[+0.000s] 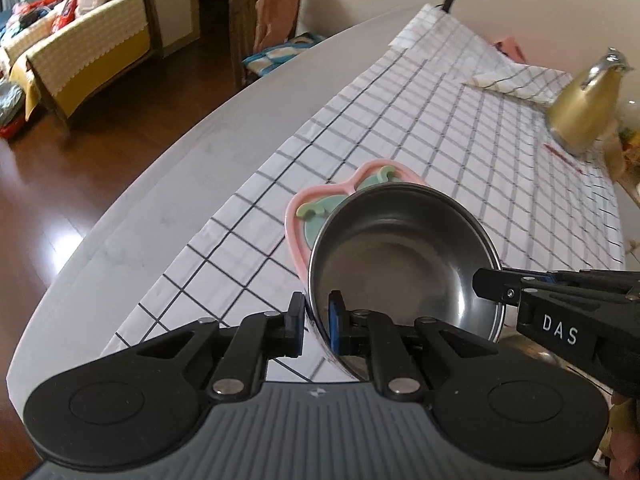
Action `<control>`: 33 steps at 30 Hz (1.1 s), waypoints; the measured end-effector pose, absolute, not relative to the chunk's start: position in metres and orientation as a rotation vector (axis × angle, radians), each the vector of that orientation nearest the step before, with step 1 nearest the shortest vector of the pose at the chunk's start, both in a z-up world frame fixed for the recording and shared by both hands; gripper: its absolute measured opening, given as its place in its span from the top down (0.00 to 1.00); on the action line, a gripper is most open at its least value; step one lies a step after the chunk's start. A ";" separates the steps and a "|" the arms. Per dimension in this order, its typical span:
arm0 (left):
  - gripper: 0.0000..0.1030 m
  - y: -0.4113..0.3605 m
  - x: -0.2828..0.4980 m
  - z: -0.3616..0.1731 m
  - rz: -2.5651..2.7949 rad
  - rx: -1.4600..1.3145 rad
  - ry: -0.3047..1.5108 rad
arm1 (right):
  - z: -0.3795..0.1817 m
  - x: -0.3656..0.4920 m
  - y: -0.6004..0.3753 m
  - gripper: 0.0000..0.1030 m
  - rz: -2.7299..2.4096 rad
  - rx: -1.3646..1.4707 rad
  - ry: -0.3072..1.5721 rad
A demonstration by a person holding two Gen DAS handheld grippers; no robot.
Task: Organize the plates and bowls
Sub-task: 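Lift the pink cup with the left gripper and carry it toward the steel bowl, then lower the pink cup into the steel bowl with the left gripper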
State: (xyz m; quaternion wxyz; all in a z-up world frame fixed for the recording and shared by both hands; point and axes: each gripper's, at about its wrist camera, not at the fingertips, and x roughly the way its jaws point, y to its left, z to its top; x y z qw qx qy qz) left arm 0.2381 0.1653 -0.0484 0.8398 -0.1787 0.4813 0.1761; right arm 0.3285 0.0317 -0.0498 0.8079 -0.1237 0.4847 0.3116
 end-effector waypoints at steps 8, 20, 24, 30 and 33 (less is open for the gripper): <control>0.89 0.125 0.229 -0.017 0.287 -0.347 1.004 | -0.015 0.317 -0.013 0.93 0.632 -0.212 1.000; 0.89 0.061 0.219 -0.011 0.175 -0.260 1.038 | -0.004 0.294 -0.084 0.93 0.552 -0.173 0.998; 0.89 0.045 0.216 -0.017 0.150 -0.248 1.053 | -0.008 0.287 -0.104 0.93 0.531 -0.155 1.007; 0.89 0.028 0.212 -0.031 0.128 -0.237 1.073 | -0.019 0.278 -0.125 0.92 0.514 -0.131 1.022; 0.89 0.022 0.211 -0.040 0.123 -0.231 1.085 | -0.028 0.275 -0.133 0.92 0.508 -0.126 1.034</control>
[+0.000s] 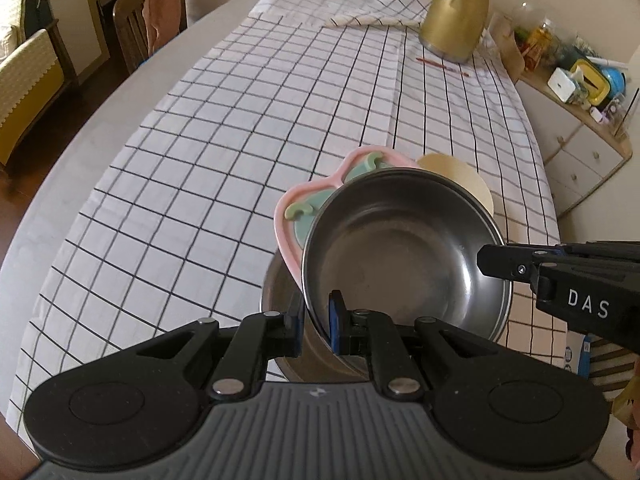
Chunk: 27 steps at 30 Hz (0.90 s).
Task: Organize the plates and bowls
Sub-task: 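Lower the pink cup into the steel bowl with the left gripper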
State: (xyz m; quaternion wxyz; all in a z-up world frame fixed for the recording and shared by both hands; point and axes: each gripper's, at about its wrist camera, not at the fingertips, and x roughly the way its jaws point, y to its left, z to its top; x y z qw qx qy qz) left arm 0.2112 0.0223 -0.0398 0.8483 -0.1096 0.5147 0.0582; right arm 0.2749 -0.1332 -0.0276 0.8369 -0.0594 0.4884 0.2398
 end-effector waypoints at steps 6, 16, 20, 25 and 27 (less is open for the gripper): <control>0.89 0.017 0.214 -0.055 0.123 -0.213 1.097 | -0.044 0.272 -0.141 0.92 0.508 -0.128 1.044; 0.89 0.018 0.226 -0.078 0.125 -0.211 1.115 | -0.070 0.279 -0.144 0.92 0.500 -0.117 1.076; 0.89 0.020 0.229 -0.084 0.127 -0.210 1.124 | -0.076 0.283 -0.144 0.92 0.499 -0.112 1.090; 0.89 0.022 0.235 -0.089 0.135 -0.204 1.133 | -0.082 0.287 -0.142 0.91 0.501 -0.107 1.109; 0.89 0.023 0.235 -0.090 0.136 -0.204 1.129 | -0.084 0.288 -0.141 0.91 0.500 -0.107 1.114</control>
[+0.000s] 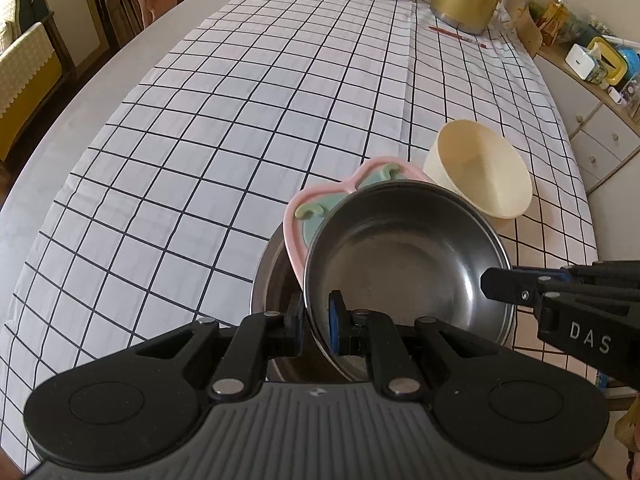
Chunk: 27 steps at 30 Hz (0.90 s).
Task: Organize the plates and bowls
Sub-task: 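Lower the pink cup into the steel bowl with the left gripper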
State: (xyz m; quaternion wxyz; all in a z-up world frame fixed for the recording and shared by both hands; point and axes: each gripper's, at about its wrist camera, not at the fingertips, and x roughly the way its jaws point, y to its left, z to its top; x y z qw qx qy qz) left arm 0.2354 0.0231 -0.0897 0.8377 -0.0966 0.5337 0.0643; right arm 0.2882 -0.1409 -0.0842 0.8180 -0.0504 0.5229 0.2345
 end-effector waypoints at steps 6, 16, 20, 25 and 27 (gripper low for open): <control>0.89 0.027 0.240 -0.097 0.136 -0.212 1.133 | -0.090 0.290 -0.139 0.91 0.504 -0.111 1.126; 0.89 0.029 0.241 -0.103 0.122 -0.212 1.127 | -0.096 0.294 -0.139 0.90 0.505 -0.103 1.141; 0.89 0.031 0.244 -0.104 0.116 -0.224 1.139 | -0.096 0.295 -0.140 0.89 0.504 -0.093 1.146; 0.89 0.034 0.246 -0.103 0.107 -0.228 1.137 | -0.096 0.296 -0.142 0.84 0.513 -0.070 1.157; 0.89 0.034 0.245 -0.103 0.102 -0.230 1.137 | -0.096 0.296 -0.142 0.82 0.503 -0.075 1.152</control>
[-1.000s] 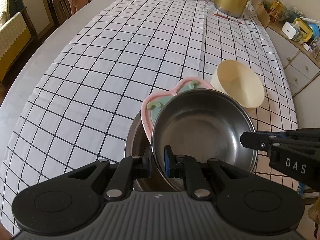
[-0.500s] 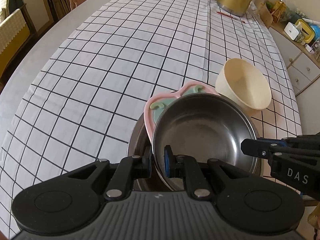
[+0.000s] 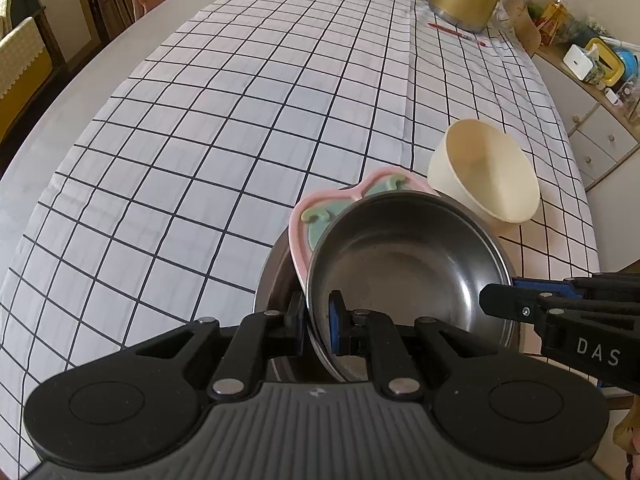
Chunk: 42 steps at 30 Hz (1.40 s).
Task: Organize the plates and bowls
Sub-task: 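Lower the pink cup into the steel bowl with the left gripper, then open the left gripper and move it toward the cream bowl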
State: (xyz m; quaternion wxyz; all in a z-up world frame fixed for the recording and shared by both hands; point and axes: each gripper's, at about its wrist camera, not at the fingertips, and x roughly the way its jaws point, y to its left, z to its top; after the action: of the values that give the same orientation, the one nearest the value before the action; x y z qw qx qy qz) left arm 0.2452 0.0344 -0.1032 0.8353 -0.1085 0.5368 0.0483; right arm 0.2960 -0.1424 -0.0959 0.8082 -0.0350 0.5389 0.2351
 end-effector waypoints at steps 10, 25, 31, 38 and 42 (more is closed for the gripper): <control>0.89 0.035 0.238 -0.094 0.085 -0.205 1.119 | -0.086 0.291 -0.147 0.67 0.503 -0.063 1.133; 0.73 0.033 0.209 -0.051 0.020 -0.162 1.003 | -0.044 0.264 -0.143 0.28 0.569 -0.077 1.018; 0.41 0.027 0.198 -0.033 -0.003 -0.149 0.952 | -0.023 0.253 -0.149 0.22 0.585 -0.072 0.966; 0.27 0.011 0.188 -0.010 -0.052 -0.105 0.890 | 0.002 0.242 -0.164 0.07 0.573 -0.070 0.880; 0.23 0.000 0.188 0.001 -0.082 -0.100 0.853 | 0.011 0.241 -0.177 0.03 0.556 -0.063 0.837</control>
State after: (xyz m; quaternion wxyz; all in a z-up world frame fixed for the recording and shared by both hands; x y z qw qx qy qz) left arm 0.1876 0.0002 0.0006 0.9084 -0.0482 0.4133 -0.0397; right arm 0.2410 -0.1768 0.0112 0.8760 -0.0304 0.4010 0.2662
